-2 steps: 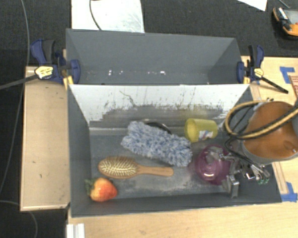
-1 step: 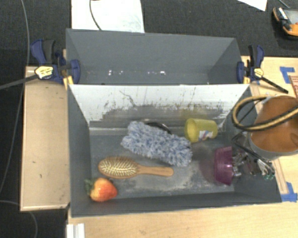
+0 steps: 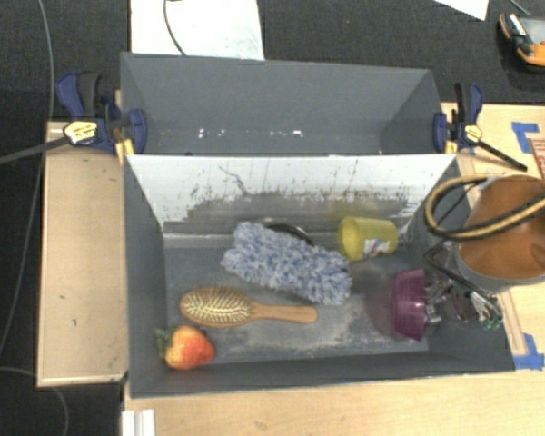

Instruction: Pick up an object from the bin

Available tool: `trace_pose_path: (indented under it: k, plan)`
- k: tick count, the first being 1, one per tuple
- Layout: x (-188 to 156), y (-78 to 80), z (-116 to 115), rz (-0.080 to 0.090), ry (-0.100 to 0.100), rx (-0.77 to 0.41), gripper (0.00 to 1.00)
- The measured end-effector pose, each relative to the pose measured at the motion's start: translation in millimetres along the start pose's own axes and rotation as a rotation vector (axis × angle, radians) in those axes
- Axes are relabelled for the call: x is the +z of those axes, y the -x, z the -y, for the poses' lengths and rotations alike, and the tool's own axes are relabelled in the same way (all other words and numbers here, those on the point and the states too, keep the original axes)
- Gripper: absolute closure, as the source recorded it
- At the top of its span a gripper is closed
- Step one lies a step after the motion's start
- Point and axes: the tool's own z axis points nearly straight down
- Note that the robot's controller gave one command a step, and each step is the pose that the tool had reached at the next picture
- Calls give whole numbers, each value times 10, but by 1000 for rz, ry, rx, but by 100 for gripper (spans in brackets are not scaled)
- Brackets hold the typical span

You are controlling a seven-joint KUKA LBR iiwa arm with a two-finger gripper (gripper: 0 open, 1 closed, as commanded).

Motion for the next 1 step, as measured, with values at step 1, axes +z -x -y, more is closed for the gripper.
trace_pose_path:
  k: [1]
  plan:
    - [-184,-8,-10,-2,2,-1,100]
